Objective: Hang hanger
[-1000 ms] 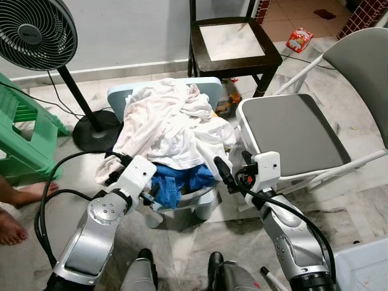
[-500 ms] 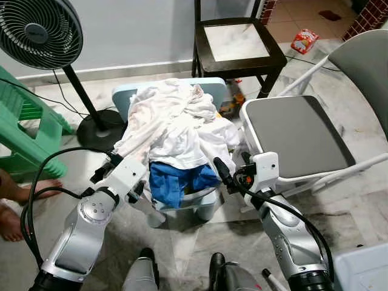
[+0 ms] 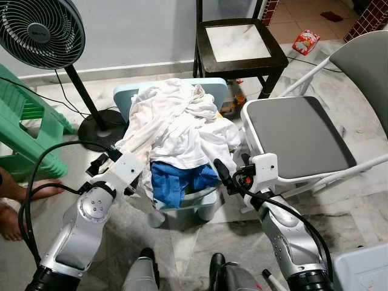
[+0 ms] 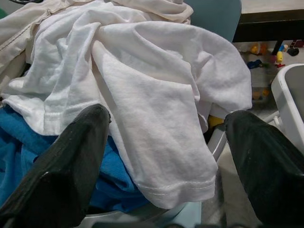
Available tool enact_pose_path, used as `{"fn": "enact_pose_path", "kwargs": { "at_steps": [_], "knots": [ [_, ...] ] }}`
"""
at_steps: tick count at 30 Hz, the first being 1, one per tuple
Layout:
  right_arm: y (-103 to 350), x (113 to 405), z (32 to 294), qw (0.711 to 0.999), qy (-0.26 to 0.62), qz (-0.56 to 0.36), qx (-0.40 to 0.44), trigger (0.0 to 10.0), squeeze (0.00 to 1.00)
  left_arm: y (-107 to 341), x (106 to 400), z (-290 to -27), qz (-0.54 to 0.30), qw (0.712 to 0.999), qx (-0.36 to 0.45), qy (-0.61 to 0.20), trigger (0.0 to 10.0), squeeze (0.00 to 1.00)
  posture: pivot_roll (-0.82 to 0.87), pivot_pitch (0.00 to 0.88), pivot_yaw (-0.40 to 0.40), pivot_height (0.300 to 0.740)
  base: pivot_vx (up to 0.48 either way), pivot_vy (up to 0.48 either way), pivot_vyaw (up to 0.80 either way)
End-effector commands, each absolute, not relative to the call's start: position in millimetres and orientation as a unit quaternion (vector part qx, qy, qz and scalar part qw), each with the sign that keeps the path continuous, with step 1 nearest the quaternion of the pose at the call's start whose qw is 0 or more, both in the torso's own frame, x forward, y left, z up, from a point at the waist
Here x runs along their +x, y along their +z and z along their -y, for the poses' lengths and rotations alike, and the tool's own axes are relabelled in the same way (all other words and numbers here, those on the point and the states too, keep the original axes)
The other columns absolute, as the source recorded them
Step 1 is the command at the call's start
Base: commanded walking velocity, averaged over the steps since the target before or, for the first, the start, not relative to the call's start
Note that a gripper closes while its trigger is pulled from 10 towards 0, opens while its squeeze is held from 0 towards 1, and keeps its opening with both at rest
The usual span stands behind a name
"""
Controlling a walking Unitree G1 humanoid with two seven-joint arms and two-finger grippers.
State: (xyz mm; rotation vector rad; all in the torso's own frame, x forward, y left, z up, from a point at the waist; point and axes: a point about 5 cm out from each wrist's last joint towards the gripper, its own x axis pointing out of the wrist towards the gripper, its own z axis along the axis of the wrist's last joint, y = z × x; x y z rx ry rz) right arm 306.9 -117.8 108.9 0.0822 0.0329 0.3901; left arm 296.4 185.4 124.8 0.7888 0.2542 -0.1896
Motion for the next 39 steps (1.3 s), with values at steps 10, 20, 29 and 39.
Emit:
{"fn": "enact_pose_path", "kwargs": {
  "at_steps": [10,20,29,39],
  "knots": [
    [103,304,122,0.982,0.185,-0.025,0.04,10.0,0.0,124,306,-175,-0.081,0.916,0.384,-0.087,10.0,0.0,0.24,0.325,-0.027,0.74,0.0,0.0,0.0],
    [102,304,122,0.982,0.182,-0.026,0.039,10.0,0.0,130,306,-163,-0.07,0.93,0.347,-0.098,10.0,0.0,0.24,0.325,-0.023,0.74,0.0,0.0,0.0],
    [102,304,123,0.982,0.181,-0.025,0.038,10.0,0.0,117,302,-164,-0.094,0.932,0.334,-0.11,0.0,0.0,0.24,0.326,-0.028,0.74,0.0,0.0,0.0],
    [103,305,124,0.983,0.181,-0.024,0.037,10.0,0.0,116,302,-161,-0.094,0.93,0.332,-0.125,0.0,0.0,0.24,0.323,-0.026,0.74,0.0,0.0,0.0]
  ]
}}
